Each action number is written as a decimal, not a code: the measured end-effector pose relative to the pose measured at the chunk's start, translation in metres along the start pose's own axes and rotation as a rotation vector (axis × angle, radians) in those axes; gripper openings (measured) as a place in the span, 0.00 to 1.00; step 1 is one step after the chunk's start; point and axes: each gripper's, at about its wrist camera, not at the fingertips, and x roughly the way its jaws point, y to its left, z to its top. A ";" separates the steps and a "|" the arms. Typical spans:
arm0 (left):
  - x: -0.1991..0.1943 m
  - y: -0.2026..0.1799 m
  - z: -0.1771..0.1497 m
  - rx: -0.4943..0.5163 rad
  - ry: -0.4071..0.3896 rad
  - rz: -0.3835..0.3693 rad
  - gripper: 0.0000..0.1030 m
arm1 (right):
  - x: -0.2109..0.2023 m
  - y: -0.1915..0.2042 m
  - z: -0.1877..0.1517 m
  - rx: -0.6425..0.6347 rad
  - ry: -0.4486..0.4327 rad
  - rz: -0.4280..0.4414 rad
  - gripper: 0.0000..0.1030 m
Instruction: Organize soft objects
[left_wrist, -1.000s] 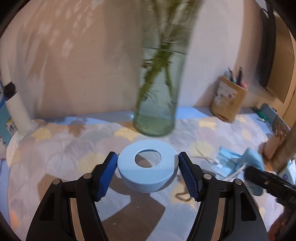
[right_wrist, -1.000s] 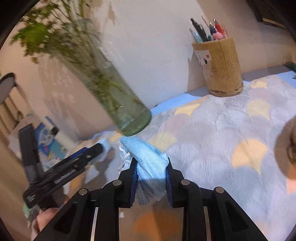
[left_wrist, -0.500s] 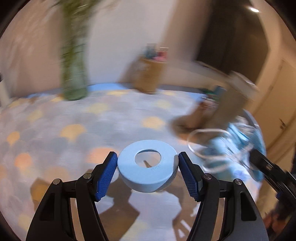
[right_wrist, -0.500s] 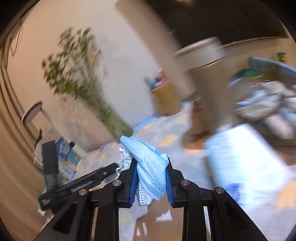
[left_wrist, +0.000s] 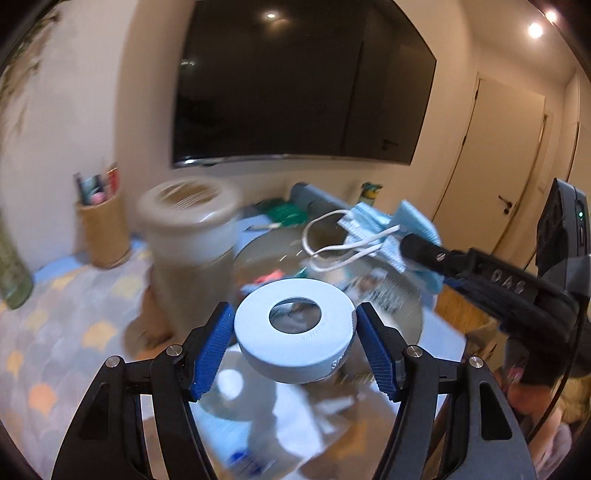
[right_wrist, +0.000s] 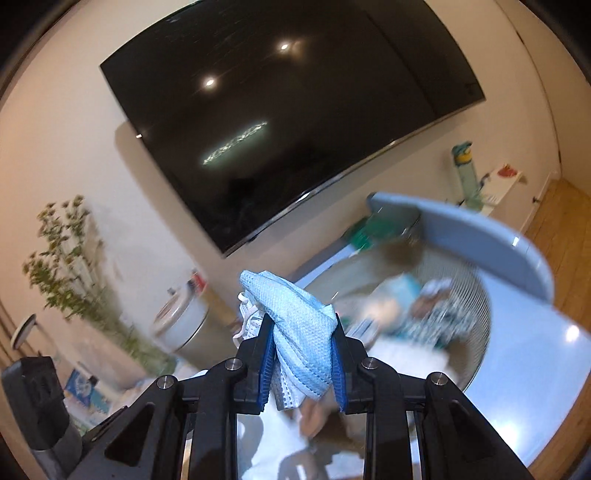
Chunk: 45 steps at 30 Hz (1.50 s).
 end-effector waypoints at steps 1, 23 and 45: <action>0.006 -0.004 0.004 0.001 -0.009 0.004 0.64 | 0.004 -0.004 0.009 -0.006 -0.003 -0.012 0.25; 0.093 -0.051 0.044 0.071 0.003 0.108 0.85 | 0.084 -0.058 0.068 -0.061 0.097 -0.083 0.52; 0.007 -0.039 0.012 0.081 0.086 0.046 0.99 | 0.014 -0.037 0.041 -0.062 0.093 -0.222 0.91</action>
